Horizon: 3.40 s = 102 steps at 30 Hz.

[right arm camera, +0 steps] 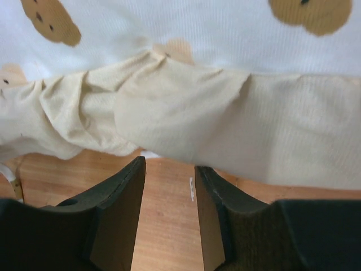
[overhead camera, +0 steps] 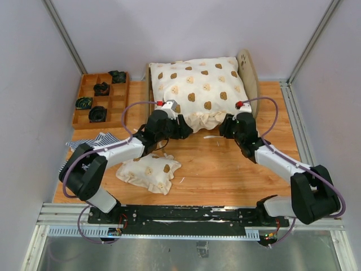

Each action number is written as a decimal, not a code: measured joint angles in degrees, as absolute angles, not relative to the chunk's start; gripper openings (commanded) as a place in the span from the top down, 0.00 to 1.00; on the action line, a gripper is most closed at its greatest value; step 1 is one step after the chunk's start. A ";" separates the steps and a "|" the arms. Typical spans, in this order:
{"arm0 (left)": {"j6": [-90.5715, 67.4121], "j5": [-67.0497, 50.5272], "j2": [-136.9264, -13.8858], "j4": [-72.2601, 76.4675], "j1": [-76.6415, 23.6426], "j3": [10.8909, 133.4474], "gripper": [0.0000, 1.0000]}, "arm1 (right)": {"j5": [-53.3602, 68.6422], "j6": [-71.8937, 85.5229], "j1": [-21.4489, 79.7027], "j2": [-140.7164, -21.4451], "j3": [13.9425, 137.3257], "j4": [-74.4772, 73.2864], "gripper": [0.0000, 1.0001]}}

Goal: Set up the pet bed

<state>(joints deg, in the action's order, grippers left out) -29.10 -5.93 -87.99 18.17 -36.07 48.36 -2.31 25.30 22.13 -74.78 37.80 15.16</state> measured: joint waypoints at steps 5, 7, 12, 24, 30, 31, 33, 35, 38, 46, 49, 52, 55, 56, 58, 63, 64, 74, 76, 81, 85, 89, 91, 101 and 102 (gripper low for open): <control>-31.20 -8.05 -91.07 20.38 -36.07 48.42 0.38 | -4.71 24.18 22.13 -75.66 39.72 17.61 0.55; -31.97 -8.91 -92.33 20.95 -36.07 48.69 0.37 | -5.21 23.27 22.13 -76.07 40.36 18.35 0.55; -32.95 -9.63 -94.26 21.41 -36.23 49.84 0.37 | -5.32 21.10 22.13 -79.22 43.03 19.09 0.57; -36.95 -6.11 -97.65 24.49 -41.12 54.98 0.31 | -6.28 17.91 22.13 -79.72 44.42 17.58 1.00; -40.23 -0.75 -101.30 25.30 -41.98 56.60 0.30 | -6.63 17.58 22.13 -77.10 44.40 14.74 0.94; -40.64 0.23 -101.84 25.28 -41.95 56.86 0.30 | -6.66 17.45 22.13 -76.97 44.40 14.31 0.84; -41.47 1.72 -103.18 25.39 -41.89 57.49 0.31 | -6.63 16.88 22.13 -76.88 44.40 12.88 0.66; -42.22 2.92 -104.36 25.52 -41.89 57.91 0.34 | -6.48 16.19 22.13 -76.86 44.58 10.50 0.57; -42.74 4.23 -105.16 25.50 -41.89 57.98 0.37 | -6.72 16.01 22.13 -76.71 46.11 4.82 0.51; -42.63 6.17 -105.21 25.54 -42.02 58.57 0.53 | -11.46 14.85 22.13 -70.89 45.89 0.97 0.49; -42.48 6.26 -105.21 25.56 -42.13 58.83 0.56 | -13.17 14.70 22.13 -70.94 45.47 1.34 0.49; -42.46 6.42 -105.21 25.54 -42.19 58.83 0.60 | -14.24 14.57 22.13 -71.75 44.97 1.52 0.49; -42.44 6.44 -105.21 25.56 -42.24 58.83 0.69 | -14.24 14.20 22.13 -73.54 44.93 2.09 0.49; -42.39 6.44 -105.21 25.56 -42.24 58.83 0.73 | -14.22 13.96 22.13 -74.43 44.93 2.20 0.50; -42.26 6.44 -105.21 25.58 -42.24 58.83 0.82 | -14.37 13.52 22.13 -75.72 44.93 2.37 0.54; -41.63 6.55 -105.21 25.63 -42.24 58.76 0.98 | -16.75 11.00 22.11 -79.96 45.63 2.00 0.99; -41.41 6.57 -105.16 25.65 -42.24 58.61 0.99 | -17.76 10.59 22.11 -80.75 46.06 1.50 1.00; -38.26 6.57 -103.68 24.93 -42.26 56.77 1.00 | -24.97 6.31 19.14 -75.09 46.61 -1.04 1.00; -37.43 6.59 -103.46 24.08 -42.26 56.51 1.00 | -25.58 5.69 17.85 -73.38 46.54 -1.04 1.00; -35.66 6.81 -102.98 22.39 -42.24 55.88 1.00 | -25.91 4.58 16.32 -72.53 46.54 -1.23 1.00; -34.50 6.81 -102.10 21.15 -42.33 55.81 1.00 | -25.63 4.03 16.10 -72.53 46.54 -1.48 1.00; -34.02 6.85 -101.82 20.40 -42.50 55.59 1.00 | -25.71 3.42 16.05 -72.51 46.54 -1.63 1.00; -33.98 6.90 -101.69 20.38 -42.54 55.00 1.00 | -25.69 3.09 15.97 -72.40 46.54 -1.76 1.00; -36.47 5.04 -100.99 19.68 -42.52 51.96 0.75 | -18.76 5.89 15.07 -70.43 45.89 -3.92 0.69; -36.58 4.75 -100.40 19.29 -42.52 51.29 0.67 | -17.89 6.52 14.98 -70.37 45.76 -4.86 0.63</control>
